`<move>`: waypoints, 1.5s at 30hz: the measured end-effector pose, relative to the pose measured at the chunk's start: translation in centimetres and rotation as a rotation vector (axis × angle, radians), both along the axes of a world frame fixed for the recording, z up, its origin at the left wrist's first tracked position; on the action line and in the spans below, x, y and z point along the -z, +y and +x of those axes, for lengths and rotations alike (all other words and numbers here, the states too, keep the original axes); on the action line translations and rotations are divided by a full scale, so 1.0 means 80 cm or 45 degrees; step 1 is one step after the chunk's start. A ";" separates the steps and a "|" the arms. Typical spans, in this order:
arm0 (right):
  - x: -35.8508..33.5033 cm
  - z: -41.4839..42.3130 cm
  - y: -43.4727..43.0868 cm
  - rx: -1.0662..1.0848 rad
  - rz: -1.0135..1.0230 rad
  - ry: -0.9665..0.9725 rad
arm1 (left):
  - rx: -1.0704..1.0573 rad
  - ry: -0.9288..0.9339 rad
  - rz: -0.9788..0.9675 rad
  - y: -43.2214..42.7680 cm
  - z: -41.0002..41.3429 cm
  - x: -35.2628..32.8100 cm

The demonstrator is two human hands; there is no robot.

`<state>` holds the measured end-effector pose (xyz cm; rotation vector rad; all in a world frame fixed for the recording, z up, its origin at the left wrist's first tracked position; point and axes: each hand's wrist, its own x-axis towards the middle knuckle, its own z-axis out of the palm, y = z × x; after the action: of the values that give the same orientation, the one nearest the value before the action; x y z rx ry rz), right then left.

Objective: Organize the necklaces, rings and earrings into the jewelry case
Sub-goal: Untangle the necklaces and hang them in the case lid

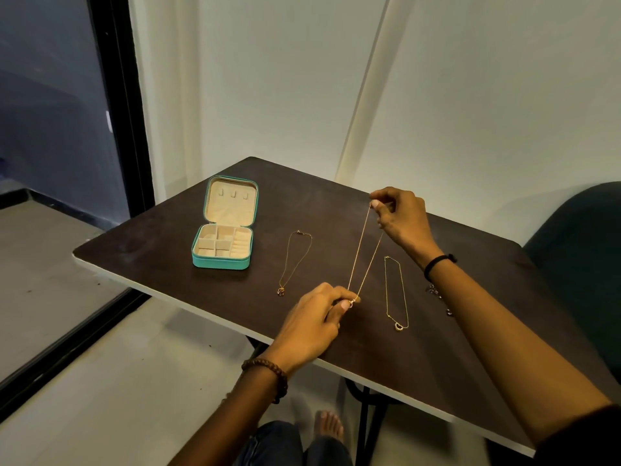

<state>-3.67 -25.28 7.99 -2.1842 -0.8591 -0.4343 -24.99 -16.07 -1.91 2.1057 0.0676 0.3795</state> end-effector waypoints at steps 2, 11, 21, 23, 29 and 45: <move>0.004 0.004 0.004 0.028 -0.060 -0.021 | 0.018 0.009 0.163 0.002 -0.001 -0.007; 0.036 0.016 0.011 0.049 -0.210 -0.047 | -0.048 -0.188 0.671 0.012 -0.001 -0.015; 0.068 0.035 0.011 0.057 -0.418 -0.072 | 0.022 -0.325 0.935 0.019 0.018 0.016; 0.074 0.036 0.011 0.055 -0.454 -0.059 | -0.025 -0.356 0.962 0.018 0.019 0.016; 0.082 0.039 0.007 0.073 -0.476 -0.018 | -0.068 -0.343 0.948 0.016 0.019 0.015; 0.091 0.033 0.009 0.026 -0.479 0.070 | -0.004 -0.371 0.839 0.017 0.012 0.017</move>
<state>-1.01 -24.56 0.74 -2.5363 -0.9498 -0.2337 -23.99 -14.69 -3.23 2.6643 -0.2589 0.7887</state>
